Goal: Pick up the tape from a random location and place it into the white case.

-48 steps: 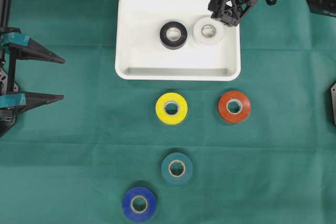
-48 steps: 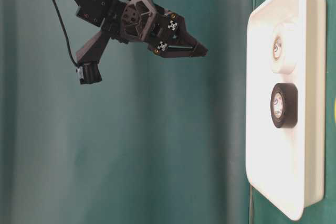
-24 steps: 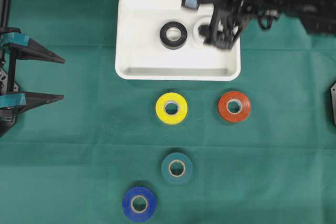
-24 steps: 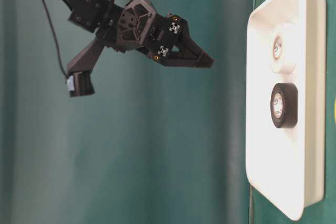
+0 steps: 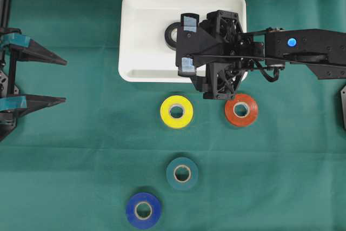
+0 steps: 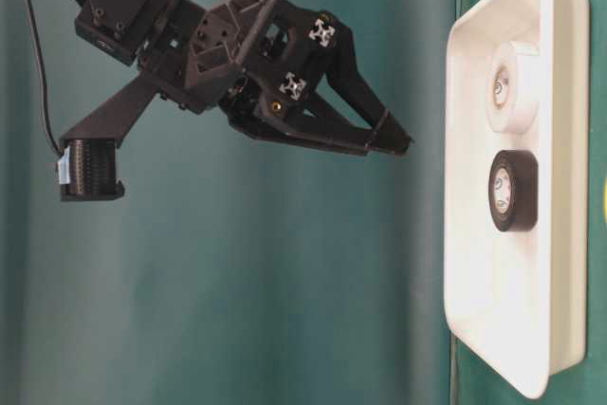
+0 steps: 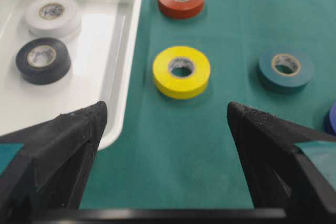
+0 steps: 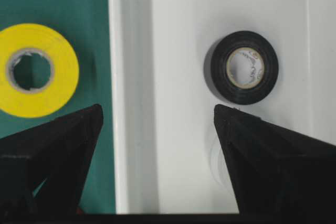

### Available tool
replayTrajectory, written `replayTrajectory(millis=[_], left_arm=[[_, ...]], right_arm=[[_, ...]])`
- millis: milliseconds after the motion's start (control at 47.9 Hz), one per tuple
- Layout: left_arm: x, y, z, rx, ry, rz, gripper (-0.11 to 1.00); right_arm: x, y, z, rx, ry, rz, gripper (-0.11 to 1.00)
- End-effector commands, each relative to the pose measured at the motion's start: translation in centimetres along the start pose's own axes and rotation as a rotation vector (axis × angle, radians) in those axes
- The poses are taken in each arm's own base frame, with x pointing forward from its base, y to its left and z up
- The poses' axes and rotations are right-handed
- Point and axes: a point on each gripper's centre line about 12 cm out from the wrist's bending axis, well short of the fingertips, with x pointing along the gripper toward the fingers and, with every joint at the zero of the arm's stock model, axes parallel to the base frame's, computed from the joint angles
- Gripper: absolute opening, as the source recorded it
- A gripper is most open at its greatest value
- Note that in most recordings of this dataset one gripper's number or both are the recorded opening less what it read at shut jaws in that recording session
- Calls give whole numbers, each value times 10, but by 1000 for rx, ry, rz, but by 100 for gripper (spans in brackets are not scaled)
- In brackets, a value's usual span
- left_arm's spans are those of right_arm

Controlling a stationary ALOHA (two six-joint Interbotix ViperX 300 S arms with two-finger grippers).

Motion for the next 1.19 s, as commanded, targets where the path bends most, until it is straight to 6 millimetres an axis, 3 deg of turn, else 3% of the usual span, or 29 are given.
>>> replayTrajectory(millis=[0,313,773,919,1170], left_arm=[[0,1,5,-5,-9,4,95],[0,1,5,-5,-11,5,95],[0,1,5,-5,-11,5,95],[0,1,5,-5,-9,4,95],[0,1,5,-5,-9,5,95]], right_arm=[[-20,-2,13,6,-68,5,84],[-68,-10,-4,17,-151,9,84],[-146,-21,-60,37,-382,35,84],[-155,-22,-83,39,-422,42,84],[-149,-19,-128,50,-473,67,84]])
